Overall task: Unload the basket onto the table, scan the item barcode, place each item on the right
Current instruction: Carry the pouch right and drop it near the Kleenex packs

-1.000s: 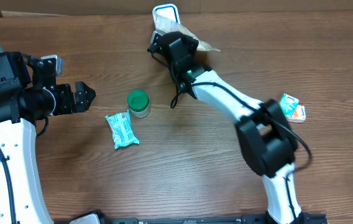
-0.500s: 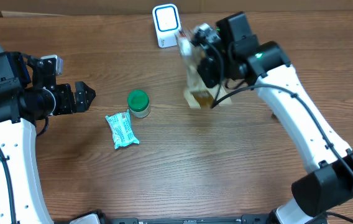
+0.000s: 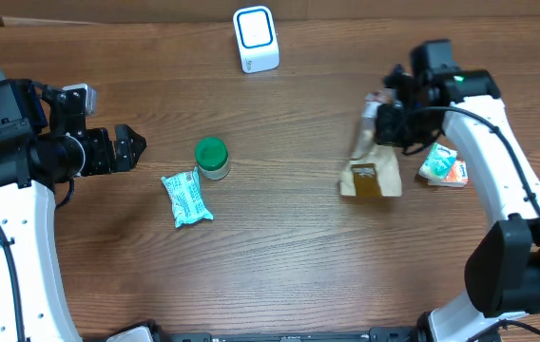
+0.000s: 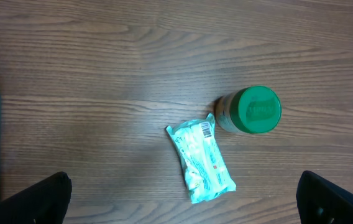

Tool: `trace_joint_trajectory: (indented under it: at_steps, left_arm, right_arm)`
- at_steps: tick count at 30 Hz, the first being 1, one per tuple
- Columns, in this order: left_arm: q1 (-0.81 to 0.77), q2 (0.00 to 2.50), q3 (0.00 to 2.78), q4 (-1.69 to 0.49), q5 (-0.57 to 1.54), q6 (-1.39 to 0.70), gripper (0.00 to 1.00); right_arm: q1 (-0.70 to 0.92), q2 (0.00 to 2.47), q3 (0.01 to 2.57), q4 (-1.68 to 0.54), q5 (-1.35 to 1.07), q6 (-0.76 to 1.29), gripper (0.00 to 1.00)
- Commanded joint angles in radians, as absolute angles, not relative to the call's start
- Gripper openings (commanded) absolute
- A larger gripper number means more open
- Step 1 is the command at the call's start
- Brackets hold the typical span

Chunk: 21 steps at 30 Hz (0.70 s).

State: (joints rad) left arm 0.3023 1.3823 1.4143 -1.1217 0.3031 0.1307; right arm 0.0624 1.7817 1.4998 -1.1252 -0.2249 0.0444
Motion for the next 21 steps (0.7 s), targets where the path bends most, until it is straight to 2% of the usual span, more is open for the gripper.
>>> trace_joint_trajectory:
  at_steps: [1, 7, 8, 9, 10, 12, 21]
  left_arm:
    - [0.299, 1.381, 1.421, -1.122, 0.304, 0.145, 1.00]
    - [0.299, 1.381, 1.421, -1.121, 0.304, 0.146, 0.99]
    - [0.299, 1.381, 1.421, -1.122, 0.304, 0.146, 1.00]
    - [0.299, 1.381, 1.421, -1.122, 0.304, 0.146, 1.00]
    - [0.299, 1.381, 1.421, -1.121, 0.304, 0.146, 1.00]
    - [0.299, 1.381, 1.421, -1.121, 0.304, 0.145, 1.00]
    - [0.299, 1.381, 1.421, -1.122, 0.304, 0.145, 1.00]
  right_arm:
    - [0.023, 1.781, 1.436, -1.093, -0.168, 0.147, 0.04]
    - [-0.046, 1.781, 1.396, -1.098, -0.150, 0.165, 0.05]
    - [-0.056, 1.781, 1.396, -1.103, -0.150, 0.165, 0.12]
    - [-0.064, 1.781, 1.396, -1.108, -0.150, 0.166, 0.28]
    - [-0.072, 1.781, 1.396, -1.116, -0.150, 0.178, 0.36]
    - [-0.085, 1.780, 1.397, -1.142, -0.150, 0.194, 0.42]
    - [-0.066, 1.757, 1.526, -1.288, -0.169, 0.200, 0.45]
